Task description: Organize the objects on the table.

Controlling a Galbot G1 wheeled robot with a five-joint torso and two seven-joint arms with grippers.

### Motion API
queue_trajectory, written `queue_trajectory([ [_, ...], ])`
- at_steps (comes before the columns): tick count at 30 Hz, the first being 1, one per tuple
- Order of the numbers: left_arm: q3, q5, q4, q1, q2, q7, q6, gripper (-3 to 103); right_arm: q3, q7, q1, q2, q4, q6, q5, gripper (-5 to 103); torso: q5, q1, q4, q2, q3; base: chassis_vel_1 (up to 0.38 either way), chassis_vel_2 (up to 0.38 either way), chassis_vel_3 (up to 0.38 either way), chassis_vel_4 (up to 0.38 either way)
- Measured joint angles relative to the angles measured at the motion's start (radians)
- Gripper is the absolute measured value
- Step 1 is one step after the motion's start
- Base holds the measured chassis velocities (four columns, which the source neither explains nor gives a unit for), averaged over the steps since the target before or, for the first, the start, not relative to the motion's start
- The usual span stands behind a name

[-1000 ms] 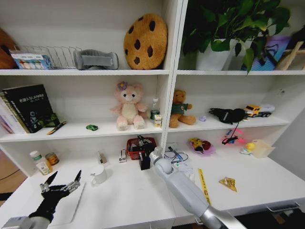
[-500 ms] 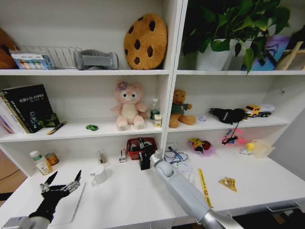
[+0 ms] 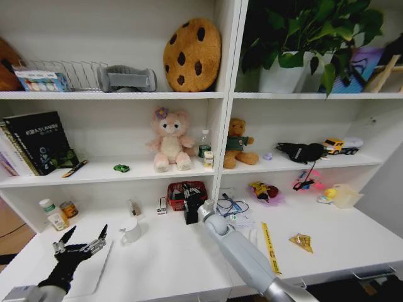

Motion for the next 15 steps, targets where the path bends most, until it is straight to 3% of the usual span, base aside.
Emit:
queue_trajectory([
  [3, 0.0, 0.0, 0.0, 0.0, 0.0, 0.0, 0.0, 100, -0.001, 0.003, 0.002, 0.002, 0.0, 0.0, 0.0, 10, 0.0, 0.0, 0.0, 0.0, 0.0, 0.0, 0.0, 0.0, 0.0],
  [9, 0.0, 0.0, 0.0, 0.0, 0.0, 0.0, 0.0, 100, 0.009, 0.005, -0.003, 0.003, -0.001, 0.002, -0.001, 35, 0.0, 0.0, -0.0001, 0.0, 0.0, 0.0, 0.0, 0.0, 0.0],
  [11, 0.0, 0.0, 0.0, 0.0, 0.0, 0.0, 0.0, 100, 0.011, 0.005, -0.003, 0.002, 0.0, 0.002, -0.001, 35, 0.0, 0.0, -0.0001, 0.0, 0.0, 0.0, 0.0, 0.0, 0.0],
  [12, 0.0, 0.0, 0.0, 0.0, 0.0, 0.0, 0.0, 100, 0.013, 0.005, -0.004, 0.0, 0.002, 0.002, 0.0, 46, 0.0, 0.0, -0.0001, 0.0, 0.0, 0.0, 0.0, 0.0, 0.0],
  [13, 0.0, 0.0, 0.0, 0.0, 0.0, 0.0, 0.0, 100, 0.013, 0.005, -0.004, 0.0, 0.002, 0.002, 0.0, 46, 0.0, 0.0, -0.0001, 0.0, 0.0, 0.0, 0.0, 0.0, 0.0],
  [15, 0.0, 0.0, 0.0, 0.0, 0.0, 0.0, 0.0, 100, 0.013, 0.005, -0.006, -0.005, 0.013, 0.001, 0.003, 57, 0.0, 0.0, 0.0, 0.0, 0.0, 0.0, 0.0, 0.0, 0.0],
])
